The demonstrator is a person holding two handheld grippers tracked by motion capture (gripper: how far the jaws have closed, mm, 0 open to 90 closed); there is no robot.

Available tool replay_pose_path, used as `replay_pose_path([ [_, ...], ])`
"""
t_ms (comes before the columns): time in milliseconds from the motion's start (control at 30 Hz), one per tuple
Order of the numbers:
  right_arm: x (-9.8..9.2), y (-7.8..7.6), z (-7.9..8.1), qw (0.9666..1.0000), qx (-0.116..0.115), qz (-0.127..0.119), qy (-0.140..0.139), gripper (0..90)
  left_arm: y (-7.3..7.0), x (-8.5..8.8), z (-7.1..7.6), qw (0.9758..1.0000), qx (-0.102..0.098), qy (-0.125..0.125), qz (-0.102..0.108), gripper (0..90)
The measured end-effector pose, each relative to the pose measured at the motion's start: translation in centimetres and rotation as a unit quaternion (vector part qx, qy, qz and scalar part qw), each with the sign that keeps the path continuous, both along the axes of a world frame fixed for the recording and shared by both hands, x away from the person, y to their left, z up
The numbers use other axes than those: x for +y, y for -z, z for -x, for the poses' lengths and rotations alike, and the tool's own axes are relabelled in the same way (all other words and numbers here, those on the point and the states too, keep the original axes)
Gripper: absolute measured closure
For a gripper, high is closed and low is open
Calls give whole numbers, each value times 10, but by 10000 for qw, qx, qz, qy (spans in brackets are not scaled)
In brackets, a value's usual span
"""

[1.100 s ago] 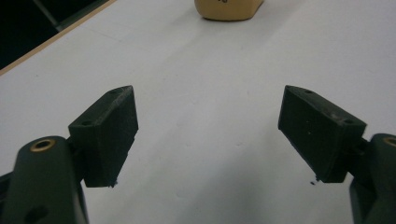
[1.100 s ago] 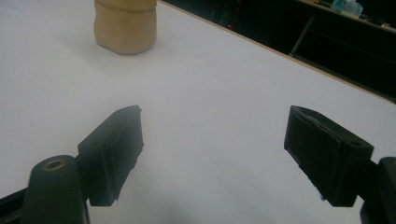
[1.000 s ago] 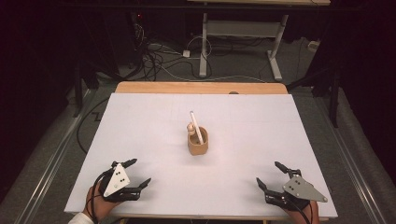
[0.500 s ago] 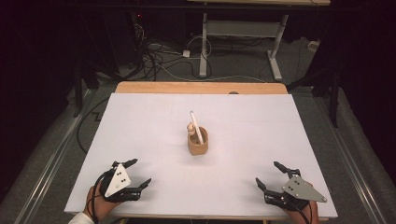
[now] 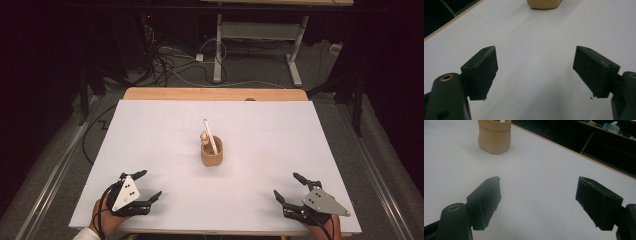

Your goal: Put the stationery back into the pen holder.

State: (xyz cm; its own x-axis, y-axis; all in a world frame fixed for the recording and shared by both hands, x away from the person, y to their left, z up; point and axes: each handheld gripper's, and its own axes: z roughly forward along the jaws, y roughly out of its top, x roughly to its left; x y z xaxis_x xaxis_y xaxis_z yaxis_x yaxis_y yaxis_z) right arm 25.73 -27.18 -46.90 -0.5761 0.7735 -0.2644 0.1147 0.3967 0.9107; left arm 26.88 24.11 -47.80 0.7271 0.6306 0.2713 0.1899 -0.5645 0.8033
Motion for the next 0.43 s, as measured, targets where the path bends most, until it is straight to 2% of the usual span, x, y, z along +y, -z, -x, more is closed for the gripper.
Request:
replay_pose_path([
  [433, 1, 1, -5, 9999, 105, -79, 31, 202, 0, -1, -4, 10000, 43, -16, 28, 192],
])
